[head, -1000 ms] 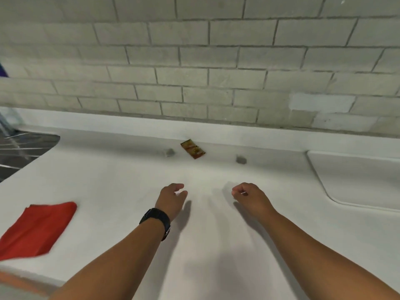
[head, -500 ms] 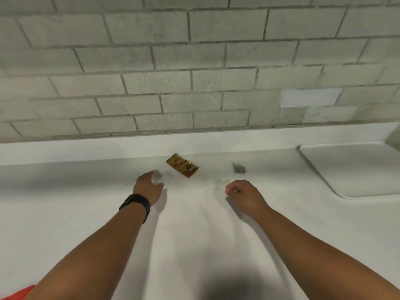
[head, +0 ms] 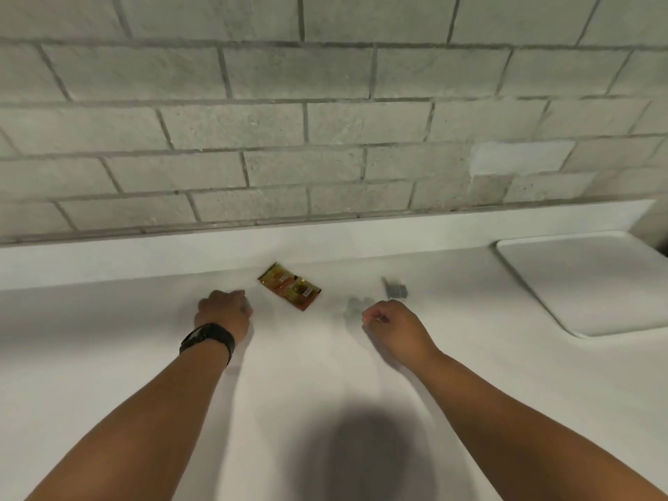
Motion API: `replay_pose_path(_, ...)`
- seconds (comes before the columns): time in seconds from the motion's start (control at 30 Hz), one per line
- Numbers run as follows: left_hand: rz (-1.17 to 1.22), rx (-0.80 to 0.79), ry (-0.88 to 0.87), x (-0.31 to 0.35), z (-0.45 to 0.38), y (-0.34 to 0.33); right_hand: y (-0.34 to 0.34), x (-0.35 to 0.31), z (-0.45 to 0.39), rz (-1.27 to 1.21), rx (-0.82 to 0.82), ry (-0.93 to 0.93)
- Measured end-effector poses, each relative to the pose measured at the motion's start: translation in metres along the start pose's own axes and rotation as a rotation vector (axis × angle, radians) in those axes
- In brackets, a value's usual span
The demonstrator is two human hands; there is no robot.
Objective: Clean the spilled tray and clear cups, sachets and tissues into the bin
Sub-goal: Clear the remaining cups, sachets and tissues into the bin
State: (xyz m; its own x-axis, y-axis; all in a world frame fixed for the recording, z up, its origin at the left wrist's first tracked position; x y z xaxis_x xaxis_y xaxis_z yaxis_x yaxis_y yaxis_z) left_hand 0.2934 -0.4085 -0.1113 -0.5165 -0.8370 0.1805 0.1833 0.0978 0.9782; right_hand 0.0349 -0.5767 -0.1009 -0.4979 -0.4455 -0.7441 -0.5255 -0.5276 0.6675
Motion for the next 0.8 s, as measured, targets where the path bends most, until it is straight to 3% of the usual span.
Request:
replay_pose_path(0.23, 0.295, -0.044, -0.028, 0.002, 0.003, 0.005, -0.016, -0.017, -0.005, -0.105, -0.020, 0.021)
replay_pose_path(0.47, 0.652, -0.016, -0.184, 0.062, 0.054, 0.019, -0.030, -0.036, -0.009, -0.579, -0.167, -0.180)
replay_pose_path(0.6, 0.700, -0.051, -0.363, 0.103, 0.071, 0.013, -0.026, -0.039, -0.010, -0.861, -0.315, -0.188)
replay_pose_path(0.7, 0.736, -0.100, -0.391, 0.123, 0.067, 0.004, -0.017, -0.029, -0.020, -0.858, -0.246, -0.223)
replay_pose_path(0.8, 0.727, -0.157, -0.343, 0.124, 0.050, -0.002, -0.003, -0.014, -0.034, -0.736, -0.077, -0.293)
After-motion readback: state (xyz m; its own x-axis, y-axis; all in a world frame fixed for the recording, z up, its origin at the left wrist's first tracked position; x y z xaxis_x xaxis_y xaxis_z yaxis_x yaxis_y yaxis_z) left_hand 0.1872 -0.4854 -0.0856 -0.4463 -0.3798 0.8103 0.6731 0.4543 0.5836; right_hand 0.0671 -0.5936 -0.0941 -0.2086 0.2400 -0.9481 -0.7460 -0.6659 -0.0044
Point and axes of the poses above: each hand's wrist, its own z-axis away from the middle knuckle, its own y-axis out of the back of the hand, x = y × z, the point moved 1 cm from there along -z, towards the middle knuckle, and after that the axes turned 1 degree about z, right-handed, at the moved point
